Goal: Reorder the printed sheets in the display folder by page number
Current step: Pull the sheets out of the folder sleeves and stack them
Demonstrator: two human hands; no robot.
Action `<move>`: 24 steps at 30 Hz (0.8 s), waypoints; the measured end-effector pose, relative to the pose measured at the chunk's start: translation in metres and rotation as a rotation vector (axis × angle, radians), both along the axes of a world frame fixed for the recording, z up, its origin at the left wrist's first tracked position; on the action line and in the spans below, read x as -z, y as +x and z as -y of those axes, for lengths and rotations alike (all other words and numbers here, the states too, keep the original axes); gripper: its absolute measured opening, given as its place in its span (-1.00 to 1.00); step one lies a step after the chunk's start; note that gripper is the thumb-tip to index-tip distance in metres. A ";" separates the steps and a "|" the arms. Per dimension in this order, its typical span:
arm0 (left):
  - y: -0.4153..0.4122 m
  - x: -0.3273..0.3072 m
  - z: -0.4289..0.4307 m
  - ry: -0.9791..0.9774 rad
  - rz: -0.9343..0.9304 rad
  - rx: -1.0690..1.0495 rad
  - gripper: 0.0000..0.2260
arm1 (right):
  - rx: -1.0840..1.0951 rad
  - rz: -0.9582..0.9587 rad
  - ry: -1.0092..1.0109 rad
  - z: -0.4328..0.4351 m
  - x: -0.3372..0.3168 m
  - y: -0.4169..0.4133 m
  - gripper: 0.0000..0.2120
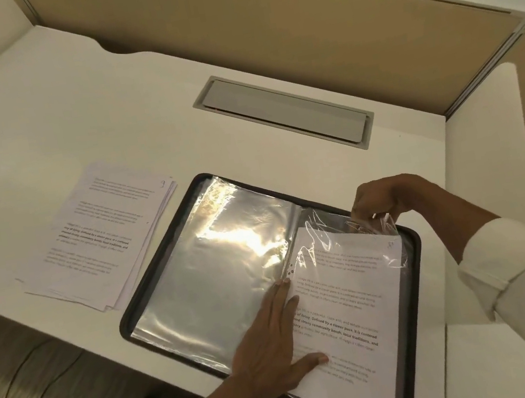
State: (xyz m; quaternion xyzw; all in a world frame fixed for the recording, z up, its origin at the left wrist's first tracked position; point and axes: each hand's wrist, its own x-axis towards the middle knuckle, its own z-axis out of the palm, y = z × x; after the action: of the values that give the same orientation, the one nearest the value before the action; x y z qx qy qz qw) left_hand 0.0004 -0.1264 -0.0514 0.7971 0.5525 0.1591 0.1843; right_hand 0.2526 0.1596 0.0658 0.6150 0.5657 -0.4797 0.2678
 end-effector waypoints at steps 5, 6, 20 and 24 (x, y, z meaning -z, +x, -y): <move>0.000 0.000 0.000 -0.012 -0.013 0.000 -0.05 | 0.032 -0.027 -0.054 0.003 0.002 0.004 -0.76; 0.000 0.000 0.000 -0.017 -0.012 0.000 -0.05 | 0.025 -0.027 -0.060 0.003 0.003 0.004 -0.71; -0.001 -0.004 0.000 0.024 0.010 0.039 -0.05 | -0.072 0.031 0.165 0.002 0.015 0.014 -0.84; 0.001 -0.003 0.001 0.020 0.012 0.055 -0.02 | -0.045 -0.005 0.352 -0.014 0.010 0.028 -0.80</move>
State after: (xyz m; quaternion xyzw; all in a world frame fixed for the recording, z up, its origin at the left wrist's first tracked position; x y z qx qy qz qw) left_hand 0.0009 -0.1271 -0.0479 0.8130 0.5276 0.1641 0.1838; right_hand 0.2801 0.1734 0.0555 0.6385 0.6552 -0.3685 0.1650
